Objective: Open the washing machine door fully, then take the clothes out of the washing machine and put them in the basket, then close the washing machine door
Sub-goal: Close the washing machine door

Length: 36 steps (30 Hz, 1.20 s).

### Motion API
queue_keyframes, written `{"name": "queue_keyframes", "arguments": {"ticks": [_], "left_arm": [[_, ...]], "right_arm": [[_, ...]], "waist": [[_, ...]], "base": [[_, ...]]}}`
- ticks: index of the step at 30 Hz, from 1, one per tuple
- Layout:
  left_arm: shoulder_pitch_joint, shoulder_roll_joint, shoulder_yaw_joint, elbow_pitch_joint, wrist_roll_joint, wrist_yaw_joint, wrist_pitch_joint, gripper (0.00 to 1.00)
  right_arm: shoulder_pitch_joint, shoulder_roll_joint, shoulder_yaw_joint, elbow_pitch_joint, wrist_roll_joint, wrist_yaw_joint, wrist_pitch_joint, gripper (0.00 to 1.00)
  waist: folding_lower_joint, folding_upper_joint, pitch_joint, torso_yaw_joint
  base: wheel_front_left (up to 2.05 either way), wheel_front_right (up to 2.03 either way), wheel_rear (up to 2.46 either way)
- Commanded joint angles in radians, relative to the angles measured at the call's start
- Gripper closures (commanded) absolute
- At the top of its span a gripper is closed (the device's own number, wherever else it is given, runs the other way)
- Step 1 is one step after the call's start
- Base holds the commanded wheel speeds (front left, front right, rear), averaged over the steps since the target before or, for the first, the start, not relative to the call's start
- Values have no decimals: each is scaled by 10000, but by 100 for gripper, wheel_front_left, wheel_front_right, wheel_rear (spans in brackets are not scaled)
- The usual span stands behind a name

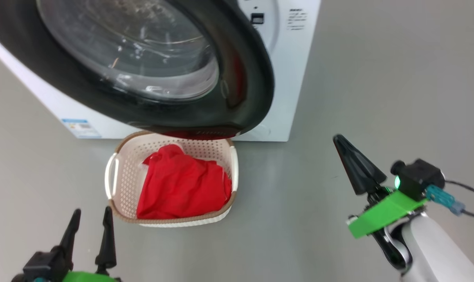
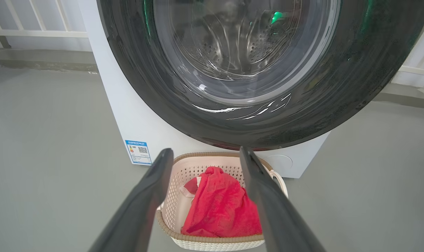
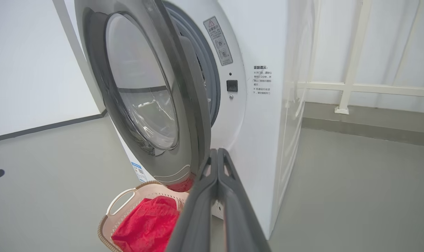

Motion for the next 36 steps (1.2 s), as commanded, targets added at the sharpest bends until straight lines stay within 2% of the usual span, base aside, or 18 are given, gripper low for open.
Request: {"name": "queue_keyframes", "arguments": {"ticks": [1, 7, 14, 24, 36], "left_arm": [[-372, 82, 277, -285, 107, -29, -93, 0], [-760, -24, 100, -370, 158, -29, -93, 0], [-1026, -74, 52, -456, 91, -29, -93, 0], [-1387, -80, -211, -545, -282, -29, -93, 0], [-1829, -81, -405, -709, -476, -29, -93, 0]], "right_arm": [[-238, 45, 243, -172, 135, 16, -74, 100], [-1170, 218, 771, 345, 175, 16, -74, 100], [-2045, 383, 935, 1084, 230, 16, -74, 100], [-3088, 512, 976, 1789, 187, 16, -74, 100], [-3991, 501, 605, 2027, 188, 16, -74, 100]], "waist": [[0, 0, 291, 335], [0, 0, 742, 890], [0, 0, 1181, 1330], [0, 0, 1690, 1642], [0, 0, 2263, 1883]], "base": [[0, 0, 0], [0, 0, 0], [0, 0, 0], [0, 0, 0], [0, 0, 0]]}}
